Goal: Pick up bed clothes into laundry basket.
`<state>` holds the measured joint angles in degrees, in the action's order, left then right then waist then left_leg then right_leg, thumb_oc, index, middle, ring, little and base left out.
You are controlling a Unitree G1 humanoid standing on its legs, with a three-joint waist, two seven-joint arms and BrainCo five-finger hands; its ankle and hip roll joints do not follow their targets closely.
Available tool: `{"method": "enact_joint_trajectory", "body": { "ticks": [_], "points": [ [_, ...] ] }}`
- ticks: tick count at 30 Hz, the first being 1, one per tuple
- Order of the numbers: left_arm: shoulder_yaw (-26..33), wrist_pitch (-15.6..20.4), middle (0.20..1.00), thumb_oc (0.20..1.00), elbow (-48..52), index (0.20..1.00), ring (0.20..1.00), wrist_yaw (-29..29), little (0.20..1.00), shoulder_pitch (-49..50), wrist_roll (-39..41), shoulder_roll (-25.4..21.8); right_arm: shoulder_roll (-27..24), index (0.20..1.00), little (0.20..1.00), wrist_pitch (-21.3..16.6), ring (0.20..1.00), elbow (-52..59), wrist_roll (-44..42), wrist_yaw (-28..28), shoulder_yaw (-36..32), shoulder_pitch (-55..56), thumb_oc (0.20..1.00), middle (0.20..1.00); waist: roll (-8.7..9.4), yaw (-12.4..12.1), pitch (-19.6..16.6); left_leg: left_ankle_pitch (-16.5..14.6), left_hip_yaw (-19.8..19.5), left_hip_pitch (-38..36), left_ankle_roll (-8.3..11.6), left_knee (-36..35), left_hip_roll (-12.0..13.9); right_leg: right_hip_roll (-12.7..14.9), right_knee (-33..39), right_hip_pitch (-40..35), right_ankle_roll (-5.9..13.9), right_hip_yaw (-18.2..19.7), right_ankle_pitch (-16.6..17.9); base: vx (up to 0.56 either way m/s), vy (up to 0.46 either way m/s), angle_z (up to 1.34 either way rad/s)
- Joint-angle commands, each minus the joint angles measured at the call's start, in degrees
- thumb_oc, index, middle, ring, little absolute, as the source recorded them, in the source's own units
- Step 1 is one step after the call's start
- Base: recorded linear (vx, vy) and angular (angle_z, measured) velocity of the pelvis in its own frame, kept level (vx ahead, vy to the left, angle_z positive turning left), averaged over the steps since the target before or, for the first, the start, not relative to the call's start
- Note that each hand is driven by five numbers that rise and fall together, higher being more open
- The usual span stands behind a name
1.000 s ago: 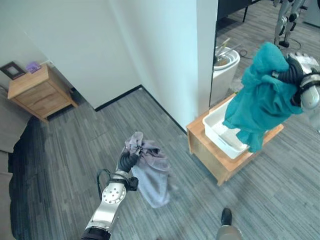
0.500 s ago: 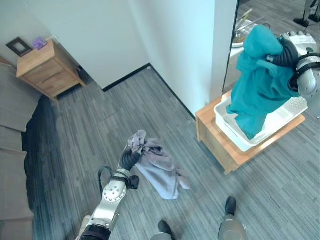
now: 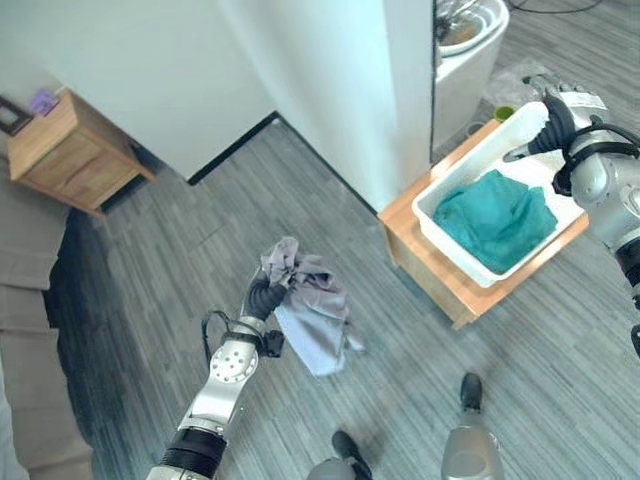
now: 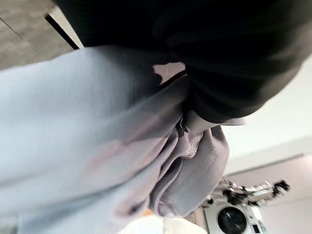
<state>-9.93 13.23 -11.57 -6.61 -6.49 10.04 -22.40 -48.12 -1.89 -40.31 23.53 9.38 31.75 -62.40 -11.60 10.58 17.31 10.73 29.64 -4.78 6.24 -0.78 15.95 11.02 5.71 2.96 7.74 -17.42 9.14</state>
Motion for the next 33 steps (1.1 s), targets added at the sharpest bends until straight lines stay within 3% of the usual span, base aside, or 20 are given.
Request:
{"method": "enact_joint_trajectory", "body": {
  "ticks": [1,3,4,7,12,17,25,26,28,29,30,32,33],
  "points": [
    [0.19,4.20,0.200,0.200,6.22,0.200,0.200,-0.14,0.200,-1.97,2.14,-0.25,1.63,1.000,1.000,-0.80,1.000,3.21,-4.04,1.04,-1.98,2.56,1.000,1.000,4.57,0.13,-2.24,11.76,0.44,-0.91,8.76,-0.54,4.83,-4.72,-0.71,-0.09,-2.15,5.74,-10.42,0.07,-0.124,-0.19],
    [-0.26,4.23,0.200,0.200,6.58,0.200,0.200,-0.05,0.200,-2.83,2.81,-0.01,1.57,1.000,1.000,-0.72,1.000,4.29,-4.34,0.83,-2.46,4.12,1.000,1.000,5.20,0.25,-2.06,10.26,0.71,-0.68,8.76,1.43,4.64,-4.72,-0.71,-0.73,-2.53,5.80,-10.68,0.02,-0.142,-0.31],
    [-1.38,4.50,0.200,0.200,7.66,0.200,0.200,-0.21,0.200,-5.88,3.91,0.85,2.24,1.000,1.000,-0.74,1.000,5.47,-5.02,0.36,-3.37,7.25,1.000,1.000,6.21,1.14,-1.95,7.69,1.74,-0.42,8.76,3.89,3.97,-4.72,-0.71,-1.71,-3.15,5.71,-10.85,0.02,-0.167,-0.29],
    [-2.26,4.97,0.200,0.200,9.24,0.200,0.200,-0.38,0.200,-9.60,4.46,1.18,3.58,1.000,1.000,-0.66,1.000,5.80,-5.00,-0.21,-3.90,9.76,1.000,1.000,6.15,2.27,-2.16,6.47,3.01,-1.61,8.76,3.66,3.53,-4.95,-0.71,-2.72,-3.13,5.86,-11.03,0.05,-0.045,-0.11],
    [-5.40,7.07,0.200,0.200,12.64,0.200,0.200,-3.13,0.200,-24.92,2.85,1.62,11.22,1.000,1.000,-0.80,1.000,-3.64,-3.06,0.09,-2.50,19.61,1.000,1.000,5.50,5.47,-3.09,8.58,5.46,-6.53,8.76,1.46,3.81,-5.07,-0.71,-4.40,-2.65,6.06,-10.35,0.05,0.020,-0.12],
    [-4.41,8.83,0.200,0.200,12.36,0.200,0.200,-7.33,0.200,-32.99,0.55,0.70,16.22,1.000,1.000,-1.10,1.000,-12.49,-1.66,-0.69,-2.26,27.29,1.000,1.000,5.23,6.70,-3.65,9.09,5.61,-8.46,8.76,0.44,3.44,-5.21,-0.71,-5.47,-2.43,6.17,-10.55,0.01,0.001,-0.04],
    [1.20,9.44,0.200,0.200,3.54,0.200,0.200,-17.04,0.200,-43.54,-5.87,-8.30,14.06,1.000,1.000,-1.88,1.000,-20.41,0.29,-3.55,-10.13,49.81,1.000,1.000,5.71,8.44,-4.74,10.17,5.53,-9.54,8.76,0.28,3.20,-4.78,-0.71,-7.36,-1.57,5.40,-11.15,0.03,0.006,0.05],
    [1.63,8.40,0.200,0.200,-0.04,0.200,0.200,-18.72,0.200,-45.41,-7.69,-11.92,13.31,1.000,1.000,-1.96,1.000,-21.32,-0.20,-3.67,-12.70,54.07,1.000,1.000,5.86,9.04,-4.87,10.23,5.67,-9.70,8.76,0.48,3.04,-4.65,-0.71,-7.73,-1.24,5.35,-11.09,0.00,0.000,0.00],
    [1.62,7.95,0.200,0.200,-1.88,0.200,0.200,-19.64,0.200,-46.64,-8.63,-13.69,13.25,1.000,1.000,-1.95,1.000,-21.72,-0.42,-3.80,-13.73,55.99,1.000,1.000,5.93,9.34,-4.96,10.13,5.74,-9.80,8.76,0.50,2.90,-4.60,-0.71,-7.83,-1.05,5.33,-11.13,0.02,0.007,-0.02],
    [0.90,6.66,0.200,0.200,-6.51,0.200,0.200,-20.89,0.200,-48.88,-9.57,-17.45,13.45,1.000,1.000,-1.90,1.000,-22.11,-1.18,-4.08,-15.57,59.60,1.000,1.000,6.16,9.96,-4.97,10.08,5.78,-9.67,8.76,0.81,2.73,-4.48,-0.71,-7.92,-0.78,5.28,-11.10,0.02,0.014,0.05],
    [0.83,6.69,0.200,0.200,-6.56,0.200,0.200,-20.90,0.200,-48.95,-9.56,-17.44,13.48,1.000,1.000,-1.89,1.000,-22.10,-1.17,-4.08,-15.60,59.61,1.000,1.000,6.19,9.93,-4.96,10.08,5.77,-9.67,8.76,0.82,2.73,-4.48,-0.71,-7.92,-0.77,5.27,-11.10,0.02,0.014,0.07],
    [-0.72,3.92,0.200,0.200,-13.63,0.200,0.200,-22.49,0.200,-52.69,-12.06,-23.22,12.96,1.000,1.000,-2.28,1.000,-22.27,-1.35,-4.83,-17.21,64.64,1.000,1.000,6.32,11.38,-5.00,10.02,6.28,-9.34,8.76,1.22,2.43,-4.31,-0.71,-7.64,-0.23,5.10,-10.81,0.00,0.003,0.02],
    [-1.10,4.04,0.200,0.200,-13.97,0.200,0.200,-22.55,0.200,-53.10,-12.00,-23.22,13.08,1.000,1.000,-2.26,1.000,-22.17,-1.33,-4.86,-17.36,64.73,1.000,1.000,6.44,11.29,-5.02,10.02,6.23,-9.26,8.76,1.24,2.41,-4.28,-0.71,-7.61,-0.22,5.06,-10.81,0.00,0.000,0.00]
  ]
}}
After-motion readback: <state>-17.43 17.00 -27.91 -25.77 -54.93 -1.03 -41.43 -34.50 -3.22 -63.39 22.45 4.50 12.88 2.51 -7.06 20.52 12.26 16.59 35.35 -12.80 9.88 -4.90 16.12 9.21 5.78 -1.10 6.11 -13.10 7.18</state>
